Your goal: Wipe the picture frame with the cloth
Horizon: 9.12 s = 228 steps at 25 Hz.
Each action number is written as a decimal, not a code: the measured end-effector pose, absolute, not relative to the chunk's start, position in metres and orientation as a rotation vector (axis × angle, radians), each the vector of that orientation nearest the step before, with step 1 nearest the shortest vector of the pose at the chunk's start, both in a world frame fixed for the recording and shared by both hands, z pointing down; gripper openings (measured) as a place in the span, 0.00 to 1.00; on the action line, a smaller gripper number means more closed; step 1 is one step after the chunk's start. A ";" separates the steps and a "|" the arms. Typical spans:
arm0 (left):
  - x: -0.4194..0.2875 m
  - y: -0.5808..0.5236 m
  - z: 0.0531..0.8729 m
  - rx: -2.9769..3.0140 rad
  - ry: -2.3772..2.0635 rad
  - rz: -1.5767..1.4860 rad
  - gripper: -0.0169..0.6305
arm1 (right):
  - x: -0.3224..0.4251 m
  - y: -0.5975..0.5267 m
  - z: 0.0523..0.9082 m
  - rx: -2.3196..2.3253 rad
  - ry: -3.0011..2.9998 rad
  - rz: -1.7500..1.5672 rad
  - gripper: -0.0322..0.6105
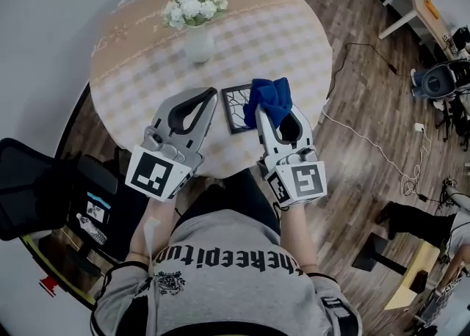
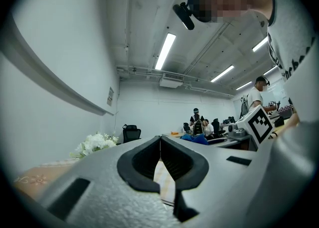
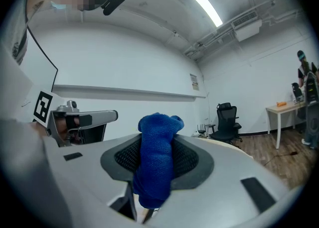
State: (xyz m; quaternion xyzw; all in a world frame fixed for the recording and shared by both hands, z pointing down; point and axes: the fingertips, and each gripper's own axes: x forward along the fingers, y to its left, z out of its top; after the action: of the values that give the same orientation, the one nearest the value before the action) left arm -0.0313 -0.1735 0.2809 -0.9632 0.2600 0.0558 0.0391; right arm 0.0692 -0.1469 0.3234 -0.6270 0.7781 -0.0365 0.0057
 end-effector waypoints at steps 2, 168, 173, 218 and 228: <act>-0.031 -0.181 0.284 -2.959 0.817 0.161 0.05 | 0.070 -0.155 0.327 -1.951 2.451 -0.134 0.28; -0.039 -0.211 0.346 -2.964 1.199 -0.009 0.05 | 0.101 -0.172 0.586 -2.056 2.895 -1.165 0.27; -0.034 -0.211 0.345 -2.969 1.178 -0.004 0.05 | 0.124 -0.168 0.582 -2.133 2.815 -1.170 0.27; -0.028 -0.151 0.306 -2.964 0.928 0.067 0.05 | 0.138 -0.132 0.441 -2.181 2.447 -0.641 0.27; -0.036 -0.130 0.295 -2.956 0.838 0.121 0.05 | 0.123 -0.109 0.401 -2.171 2.366 -0.483 0.27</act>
State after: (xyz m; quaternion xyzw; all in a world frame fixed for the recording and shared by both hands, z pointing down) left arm -0.0365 -0.1299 0.2948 -0.9608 0.2723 0.0393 0.0333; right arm 0.1226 -0.1086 0.4012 -0.6676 0.7277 -0.1487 -0.0527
